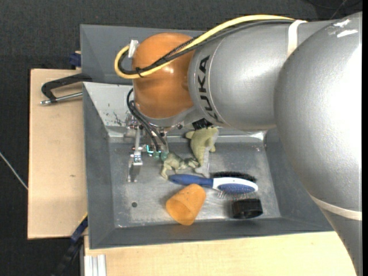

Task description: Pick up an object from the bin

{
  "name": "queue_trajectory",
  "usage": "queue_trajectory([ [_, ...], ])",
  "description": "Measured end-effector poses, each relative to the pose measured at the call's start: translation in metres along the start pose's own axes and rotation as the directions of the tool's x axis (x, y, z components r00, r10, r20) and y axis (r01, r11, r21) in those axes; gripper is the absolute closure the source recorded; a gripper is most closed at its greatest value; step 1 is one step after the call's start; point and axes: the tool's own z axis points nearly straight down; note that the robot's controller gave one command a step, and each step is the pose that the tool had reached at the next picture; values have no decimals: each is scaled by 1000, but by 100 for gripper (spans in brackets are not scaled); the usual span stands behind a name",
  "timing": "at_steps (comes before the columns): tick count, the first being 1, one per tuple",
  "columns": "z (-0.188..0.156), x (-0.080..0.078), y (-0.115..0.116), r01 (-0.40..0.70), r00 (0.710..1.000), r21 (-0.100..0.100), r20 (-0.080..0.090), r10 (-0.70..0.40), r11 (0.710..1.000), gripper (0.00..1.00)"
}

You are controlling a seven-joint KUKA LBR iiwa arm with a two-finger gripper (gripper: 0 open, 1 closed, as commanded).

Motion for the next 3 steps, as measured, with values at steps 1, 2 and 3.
queue_trajectory([
  [1,95,-39,-39,177,984,-1,12,-177,984,0],
  [2,93,-27,-107,-109,994,-7,17,109,994,0],
  [3,64,-30,-160,-188,982,-3,15,188,982,0],
])
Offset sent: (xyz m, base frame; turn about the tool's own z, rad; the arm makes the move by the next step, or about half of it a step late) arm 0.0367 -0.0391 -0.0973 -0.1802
